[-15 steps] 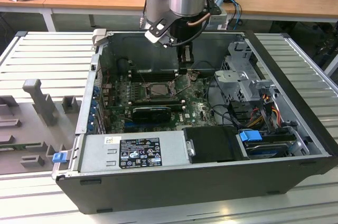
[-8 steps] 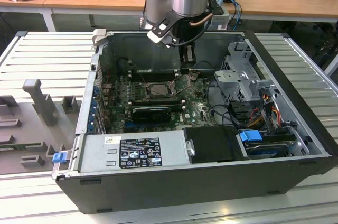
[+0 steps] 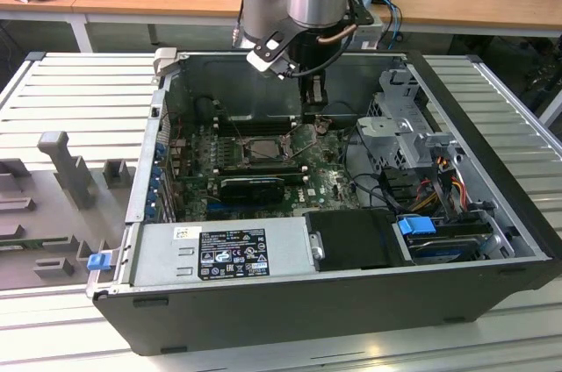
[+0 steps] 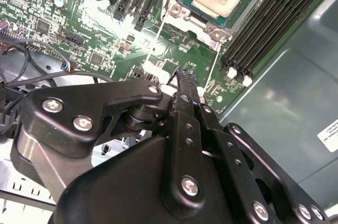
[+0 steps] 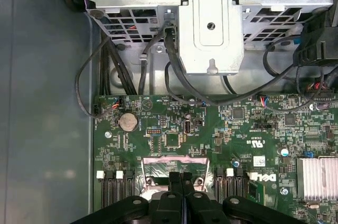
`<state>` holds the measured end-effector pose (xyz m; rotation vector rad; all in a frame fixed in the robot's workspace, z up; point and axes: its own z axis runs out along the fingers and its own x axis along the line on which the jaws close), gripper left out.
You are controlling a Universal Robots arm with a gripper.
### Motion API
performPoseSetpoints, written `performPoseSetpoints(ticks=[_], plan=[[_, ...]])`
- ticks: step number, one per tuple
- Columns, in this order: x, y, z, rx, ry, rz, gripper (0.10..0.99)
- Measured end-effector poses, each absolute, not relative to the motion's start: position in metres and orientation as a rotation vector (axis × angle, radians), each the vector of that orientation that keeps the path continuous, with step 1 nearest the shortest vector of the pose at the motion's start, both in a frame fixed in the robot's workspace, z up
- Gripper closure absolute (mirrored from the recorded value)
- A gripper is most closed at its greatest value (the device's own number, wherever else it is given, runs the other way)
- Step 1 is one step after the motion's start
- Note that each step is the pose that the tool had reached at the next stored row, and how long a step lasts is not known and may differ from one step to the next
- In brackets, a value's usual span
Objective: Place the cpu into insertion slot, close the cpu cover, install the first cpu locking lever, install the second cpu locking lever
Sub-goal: 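Close the cpu cover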
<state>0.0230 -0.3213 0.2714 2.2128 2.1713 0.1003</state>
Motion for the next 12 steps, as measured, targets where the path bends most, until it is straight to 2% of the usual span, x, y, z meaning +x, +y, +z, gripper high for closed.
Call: performPoseSetpoints(ticks=[12], plan=[[0.0303,-0.3212,0.2702,2.213,2.171,0.101,0.980]])
